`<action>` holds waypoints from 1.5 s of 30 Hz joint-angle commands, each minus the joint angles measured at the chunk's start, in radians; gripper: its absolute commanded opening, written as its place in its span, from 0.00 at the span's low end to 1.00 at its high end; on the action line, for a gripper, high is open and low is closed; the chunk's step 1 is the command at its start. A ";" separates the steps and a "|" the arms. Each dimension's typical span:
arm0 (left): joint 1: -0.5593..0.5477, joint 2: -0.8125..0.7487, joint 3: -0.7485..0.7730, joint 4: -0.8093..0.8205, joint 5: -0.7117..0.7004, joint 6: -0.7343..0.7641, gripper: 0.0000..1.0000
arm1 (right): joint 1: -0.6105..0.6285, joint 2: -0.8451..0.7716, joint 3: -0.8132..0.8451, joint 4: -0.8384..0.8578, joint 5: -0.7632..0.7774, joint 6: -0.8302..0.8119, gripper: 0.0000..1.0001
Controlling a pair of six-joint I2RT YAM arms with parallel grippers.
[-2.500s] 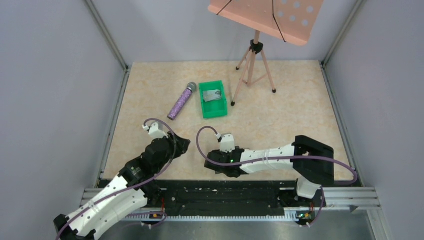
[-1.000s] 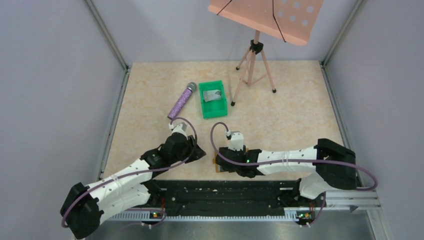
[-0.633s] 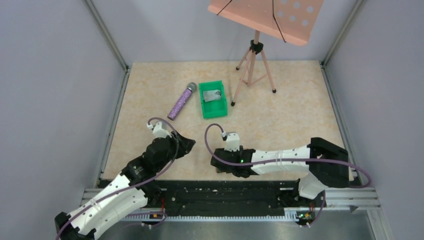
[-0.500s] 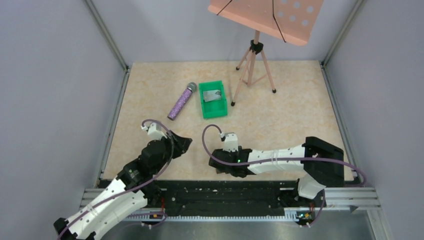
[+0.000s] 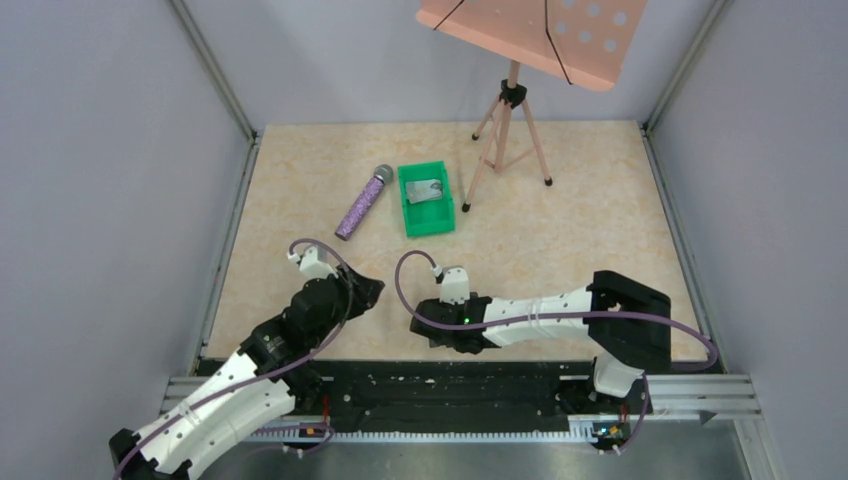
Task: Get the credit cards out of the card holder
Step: Remove the credit card from the card holder.
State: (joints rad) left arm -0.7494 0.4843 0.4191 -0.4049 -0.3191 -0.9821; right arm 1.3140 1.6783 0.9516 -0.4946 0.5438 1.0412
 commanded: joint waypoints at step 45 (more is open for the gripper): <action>0.002 0.450 -0.059 0.514 0.521 0.027 0.39 | -0.038 -0.293 -0.294 0.394 -0.054 0.015 0.54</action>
State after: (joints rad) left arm -0.7494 0.8852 0.3679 -0.0528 0.0864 -0.9691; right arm 1.2888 1.4490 0.6765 -0.1963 0.4877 1.0508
